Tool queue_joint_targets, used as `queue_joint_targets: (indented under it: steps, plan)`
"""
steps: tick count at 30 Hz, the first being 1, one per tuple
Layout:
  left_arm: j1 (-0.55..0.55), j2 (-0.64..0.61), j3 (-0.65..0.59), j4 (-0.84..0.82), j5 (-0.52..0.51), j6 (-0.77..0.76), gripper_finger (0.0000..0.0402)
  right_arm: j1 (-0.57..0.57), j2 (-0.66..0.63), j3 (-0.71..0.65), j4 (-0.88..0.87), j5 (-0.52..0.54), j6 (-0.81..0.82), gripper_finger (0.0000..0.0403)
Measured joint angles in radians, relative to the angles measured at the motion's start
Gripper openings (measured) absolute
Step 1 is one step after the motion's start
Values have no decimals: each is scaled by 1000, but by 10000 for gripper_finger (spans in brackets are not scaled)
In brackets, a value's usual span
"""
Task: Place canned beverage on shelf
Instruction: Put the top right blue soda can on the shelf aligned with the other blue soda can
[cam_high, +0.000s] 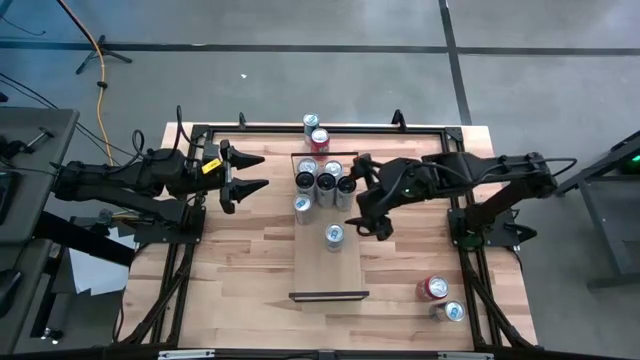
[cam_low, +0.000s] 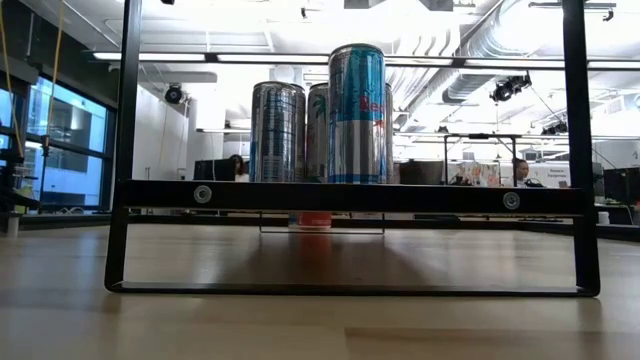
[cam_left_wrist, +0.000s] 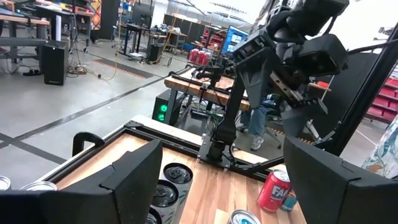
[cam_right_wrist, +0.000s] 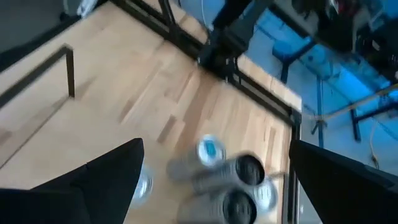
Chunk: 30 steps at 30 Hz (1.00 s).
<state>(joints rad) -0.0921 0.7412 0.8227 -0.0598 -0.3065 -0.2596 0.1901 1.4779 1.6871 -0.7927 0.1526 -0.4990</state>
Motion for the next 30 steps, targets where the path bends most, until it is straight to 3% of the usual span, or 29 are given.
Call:
queue_joint_targets:
  steps: [14, 30]
  plan:
    - [0, 0, 0, 2, 0, 0, 294, 2, 224, 0, -64, -235, -117, 387]
    - [0, 0, 0, 1, 0, 0, 294, -19, 301, 0, -150, -205, -241, 387]
